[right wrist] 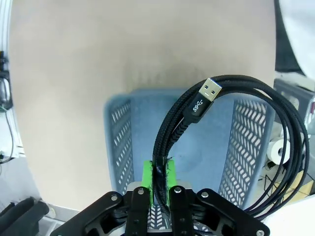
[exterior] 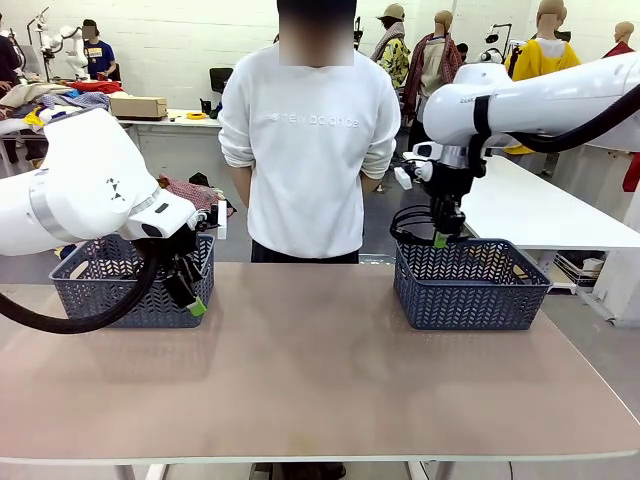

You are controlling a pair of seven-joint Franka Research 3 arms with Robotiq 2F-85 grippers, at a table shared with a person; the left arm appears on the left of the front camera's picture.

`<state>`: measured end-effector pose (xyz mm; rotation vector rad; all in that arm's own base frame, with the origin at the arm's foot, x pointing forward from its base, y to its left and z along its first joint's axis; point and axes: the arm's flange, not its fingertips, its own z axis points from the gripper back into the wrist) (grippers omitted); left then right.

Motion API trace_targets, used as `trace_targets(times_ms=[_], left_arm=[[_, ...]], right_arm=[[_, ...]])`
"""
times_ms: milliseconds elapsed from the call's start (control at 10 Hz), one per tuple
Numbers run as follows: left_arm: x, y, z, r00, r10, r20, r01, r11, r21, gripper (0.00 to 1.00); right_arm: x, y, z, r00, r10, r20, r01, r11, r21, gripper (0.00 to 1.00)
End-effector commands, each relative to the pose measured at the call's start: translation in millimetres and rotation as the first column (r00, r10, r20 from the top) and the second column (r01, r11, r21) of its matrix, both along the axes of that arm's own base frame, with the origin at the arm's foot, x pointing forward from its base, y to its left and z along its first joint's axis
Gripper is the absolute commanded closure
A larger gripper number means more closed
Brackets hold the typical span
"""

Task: Organize the cables according to human instructions.
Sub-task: Pick up a bundle of cables and place it in the basket indicated by the human.

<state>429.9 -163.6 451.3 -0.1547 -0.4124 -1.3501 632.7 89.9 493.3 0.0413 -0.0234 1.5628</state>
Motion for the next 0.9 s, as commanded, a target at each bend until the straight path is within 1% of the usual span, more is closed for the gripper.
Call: trace_targets(times_ms=[0,100,300,500,600,800], left_arm=[[1,2,2,1.0,-0.005,0.002,0.005,1.0,0.007,0.0],[1,2,2,1.0,-0.005,0.002,0.005,1.0,0.007,0.0],[1,2,2,1.0,-0.005,0.002,0.005,1.0,0.007,0.0],[1,2,2,1.0,-0.005,0.002,0.005,1.0,0.007,0.0],[1,2,2,1.0,-0.005,0.002,0.005,1.0,0.007,0.0],[1,2,2,1.0,-0.005,0.002,0.005,1.0,0.007,0.0]], right_arm=[[2,-23,-14,0.999,0.028,0.037,-0.028,1.0,0.006,0.87],[7,-34,-20,0.999,0.031,0.044,-0.031,1.0,0.003,0.87],[13,-51,-34,0.999,0.036,0.024,-0.037,0.999,0.01,0.87],[13,-61,-45,0.999,0.029,0.015,-0.029,0.999,0.017,0.87],[12,-63,-48,0.999,0.026,0.025,-0.026,0.999,0.021,0.87],[12,-68,-57,1.0,0.014,0.005,-0.014,0.999,0.03,0.87]])
